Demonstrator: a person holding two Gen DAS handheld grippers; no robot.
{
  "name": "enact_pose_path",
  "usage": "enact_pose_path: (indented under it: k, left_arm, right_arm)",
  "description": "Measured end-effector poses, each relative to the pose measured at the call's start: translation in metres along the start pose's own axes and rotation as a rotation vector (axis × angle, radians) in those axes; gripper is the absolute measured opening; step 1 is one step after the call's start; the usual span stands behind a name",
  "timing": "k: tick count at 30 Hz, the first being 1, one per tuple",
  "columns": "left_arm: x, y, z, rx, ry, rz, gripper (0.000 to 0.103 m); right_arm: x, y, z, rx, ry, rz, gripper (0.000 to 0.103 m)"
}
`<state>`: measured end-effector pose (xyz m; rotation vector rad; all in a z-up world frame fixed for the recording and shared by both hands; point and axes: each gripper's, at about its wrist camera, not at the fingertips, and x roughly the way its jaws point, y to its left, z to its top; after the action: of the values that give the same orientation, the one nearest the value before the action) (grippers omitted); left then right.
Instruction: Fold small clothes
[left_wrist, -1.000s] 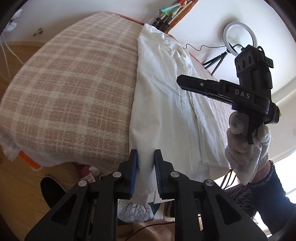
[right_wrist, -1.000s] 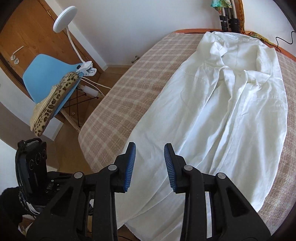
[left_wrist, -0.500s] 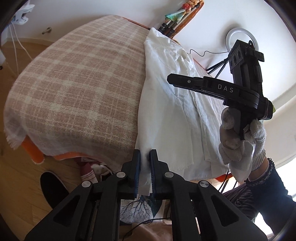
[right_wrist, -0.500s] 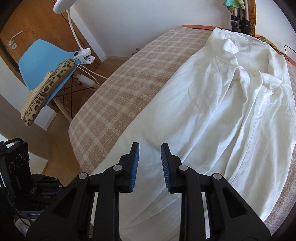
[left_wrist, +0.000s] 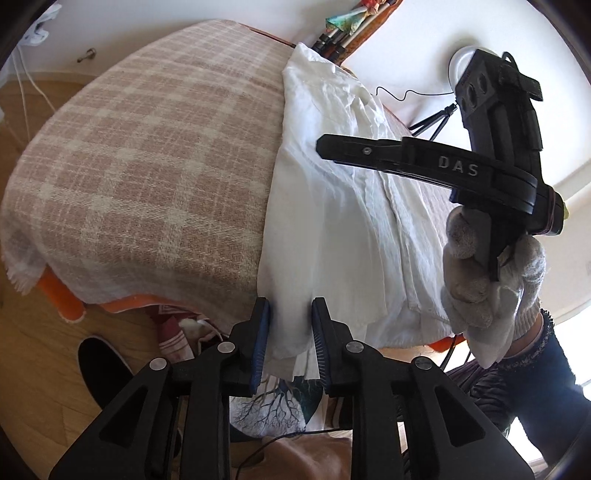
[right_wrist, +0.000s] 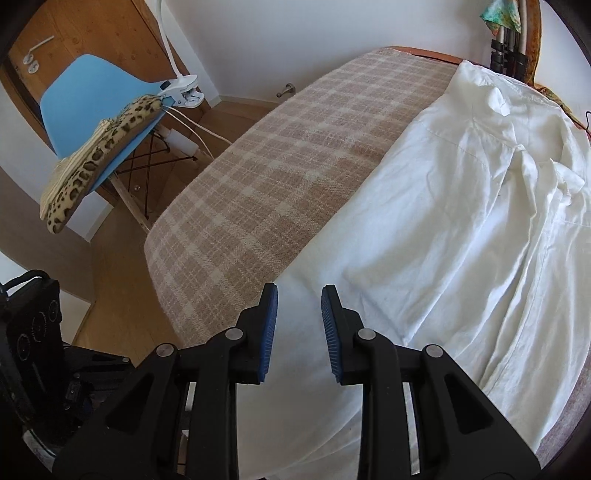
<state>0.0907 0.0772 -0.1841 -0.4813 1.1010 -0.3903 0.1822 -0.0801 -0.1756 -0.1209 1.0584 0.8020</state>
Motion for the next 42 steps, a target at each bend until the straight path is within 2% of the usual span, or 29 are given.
enact_pose_path:
  k: [2, 4, 9, 11, 16, 20, 23, 27, 33, 34, 35, 36, 39, 42]
  left_arm:
    - [-0.001, 0.003, -0.002, -0.015, 0.007, -0.023, 0.019]
    - [-0.002, 0.006, -0.002, -0.022, 0.010, -0.029, 0.015]
    - [-0.004, 0.009, -0.002, -0.038, 0.015, -0.051, 0.013]
    - [-0.005, 0.008, -0.002, -0.039, 0.013, -0.050, 0.013]
    - [-0.005, 0.005, -0.002, -0.038, 0.008, -0.047, 0.013]
    - [-0.003, 0.011, -0.003, -0.093, 0.031, -0.063, 0.016]
    - [0.000, 0.011, -0.004, -0.084, 0.045, -0.066, 0.016]
    - [0.000, 0.001, -0.005, -0.042, 0.051, -0.073, 0.016]
    - [0.005, -0.002, -0.003, -0.028, 0.064, -0.077, 0.010]
    - [0.005, -0.001, -0.003, -0.031, 0.066, -0.083, 0.010]
    - [0.004, -0.002, -0.003, -0.032, 0.065, -0.089, 0.008]
    - [0.003, -0.003, -0.003, -0.029, 0.063, -0.094, 0.008]
    - [-0.005, -0.001, -0.005, -0.064, 0.055, -0.155, 0.007]
    - [-0.008, 0.000, -0.005, -0.080, 0.051, -0.166, 0.006]
  right_arm:
    - [-0.036, -0.015, -0.014, 0.046, -0.054, -0.011, 0.042]
    - [-0.071, -0.038, -0.035, 0.119, -0.098, -0.017, 0.048]
    - [-0.127, -0.093, -0.105, 0.283, -0.113, -0.074, 0.049]
    - [-0.135, -0.111, -0.132, 0.351, -0.091, -0.050, 0.049]
    - [-0.127, -0.128, -0.172, 0.433, -0.027, 0.036, 0.049]
    - [-0.111, -0.132, -0.189, 0.474, 0.022, 0.121, 0.049]
    - [-0.112, -0.135, -0.192, 0.489, 0.021, 0.152, 0.050]
    - [-0.103, -0.136, -0.194, 0.534, 0.052, 0.239, 0.051]
    - [-0.075, -0.136, -0.195, 0.579, 0.082, 0.273, 0.051]
    - [-0.072, -0.137, -0.195, 0.588, 0.079, 0.294, 0.044]
    - [-0.070, -0.135, -0.194, 0.590, 0.085, 0.320, 0.022]
    - [-0.071, -0.133, -0.193, 0.584, 0.083, 0.329, 0.012]
    - [-0.089, -0.125, -0.191, 0.559, 0.022, 0.365, 0.010]
    - [-0.094, -0.125, -0.190, 0.554, 0.006, 0.374, 0.009]
